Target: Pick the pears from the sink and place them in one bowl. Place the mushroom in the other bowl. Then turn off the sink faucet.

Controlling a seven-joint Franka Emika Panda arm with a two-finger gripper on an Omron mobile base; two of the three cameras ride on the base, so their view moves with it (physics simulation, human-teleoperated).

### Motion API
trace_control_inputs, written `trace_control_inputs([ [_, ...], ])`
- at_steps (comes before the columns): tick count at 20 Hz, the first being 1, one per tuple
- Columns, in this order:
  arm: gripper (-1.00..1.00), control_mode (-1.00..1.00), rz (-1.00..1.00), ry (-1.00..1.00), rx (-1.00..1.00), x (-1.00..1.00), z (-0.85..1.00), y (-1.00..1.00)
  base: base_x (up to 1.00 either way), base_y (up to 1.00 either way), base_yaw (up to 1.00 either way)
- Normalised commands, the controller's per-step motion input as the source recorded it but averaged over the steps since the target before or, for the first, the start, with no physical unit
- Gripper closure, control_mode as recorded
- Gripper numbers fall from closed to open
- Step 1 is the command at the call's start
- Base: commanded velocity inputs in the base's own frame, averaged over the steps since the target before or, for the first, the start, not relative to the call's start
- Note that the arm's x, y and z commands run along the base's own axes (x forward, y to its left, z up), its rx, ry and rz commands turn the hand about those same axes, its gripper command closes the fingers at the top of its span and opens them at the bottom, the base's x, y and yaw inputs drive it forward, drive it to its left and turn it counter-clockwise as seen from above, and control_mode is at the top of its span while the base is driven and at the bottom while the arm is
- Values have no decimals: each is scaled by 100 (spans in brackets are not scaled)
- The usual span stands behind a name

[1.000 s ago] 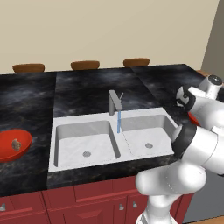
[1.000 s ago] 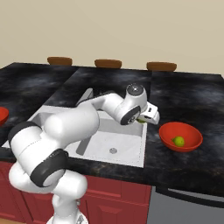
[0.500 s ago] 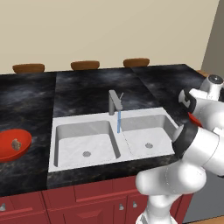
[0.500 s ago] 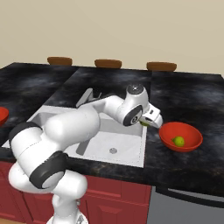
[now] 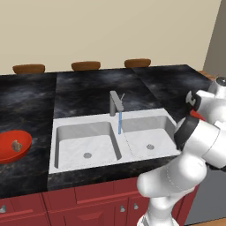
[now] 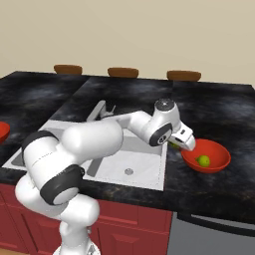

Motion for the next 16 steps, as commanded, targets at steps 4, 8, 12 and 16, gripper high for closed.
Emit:
trace_control_inputs([
  [4,100,-100,-4,3,4,0,-10,-41,0,0,0],
  [8,100,-100,-1,4,4,1,-20,-30,0,0,0],
  [12,100,-100,0,2,4,8,-25,-23,0,0,0],
  [16,100,-100,0,2,1,19,-26,-18,0,0,0],
])
